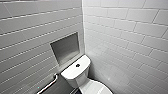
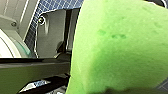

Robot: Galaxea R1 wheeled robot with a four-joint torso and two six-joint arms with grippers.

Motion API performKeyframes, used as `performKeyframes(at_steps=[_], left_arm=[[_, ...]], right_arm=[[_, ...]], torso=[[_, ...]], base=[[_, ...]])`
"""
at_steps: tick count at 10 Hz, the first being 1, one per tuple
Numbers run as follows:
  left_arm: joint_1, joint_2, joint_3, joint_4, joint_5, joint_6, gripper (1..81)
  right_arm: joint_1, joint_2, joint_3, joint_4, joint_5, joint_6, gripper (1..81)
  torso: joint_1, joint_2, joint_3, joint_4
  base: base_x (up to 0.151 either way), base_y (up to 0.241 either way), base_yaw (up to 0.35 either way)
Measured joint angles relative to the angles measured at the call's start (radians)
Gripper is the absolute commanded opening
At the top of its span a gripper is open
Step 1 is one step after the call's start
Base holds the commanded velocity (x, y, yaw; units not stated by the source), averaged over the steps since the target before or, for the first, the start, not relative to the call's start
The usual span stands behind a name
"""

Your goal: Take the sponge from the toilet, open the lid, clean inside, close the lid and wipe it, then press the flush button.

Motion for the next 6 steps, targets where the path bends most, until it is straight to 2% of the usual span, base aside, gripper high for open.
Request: performKeyframes(at_steps=[2, 6], left_arm=[[0.006, 0.0, 0.0, 0.0, 0.004, 0.0, 81.1], [0.005, 0.004, -0.001, 0.0, 0.003, 0.0, 81.1]], right_arm=[[0.0, -0.001, -0.031, 0.0, -0.005, 0.0, 1.0], [0.0, 0.071, -0.14, 0.0, -0.005, -0.005, 1.0]], torso=[[-0.035, 0.053, 0.015, 0.0], [-0.125, 0.193, 0.018, 0.0]], base=[[0.0, 0.0, 0.0], [0.0, 0.0, 0.0]])
